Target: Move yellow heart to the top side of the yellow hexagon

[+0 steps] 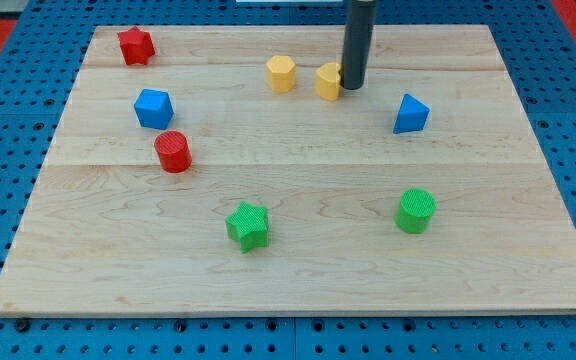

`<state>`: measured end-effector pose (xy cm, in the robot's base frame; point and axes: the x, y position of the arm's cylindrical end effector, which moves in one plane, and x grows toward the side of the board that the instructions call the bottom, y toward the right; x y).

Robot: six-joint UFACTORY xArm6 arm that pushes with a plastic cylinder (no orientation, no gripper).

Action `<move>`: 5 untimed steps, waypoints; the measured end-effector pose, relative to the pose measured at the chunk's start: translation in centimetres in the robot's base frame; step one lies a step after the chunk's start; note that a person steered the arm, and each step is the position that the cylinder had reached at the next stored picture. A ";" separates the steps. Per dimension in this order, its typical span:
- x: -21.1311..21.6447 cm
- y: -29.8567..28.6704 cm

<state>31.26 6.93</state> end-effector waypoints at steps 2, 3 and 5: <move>4.3 2.6; 4.0 0.6; -1.5 -3.1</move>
<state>29.81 3.85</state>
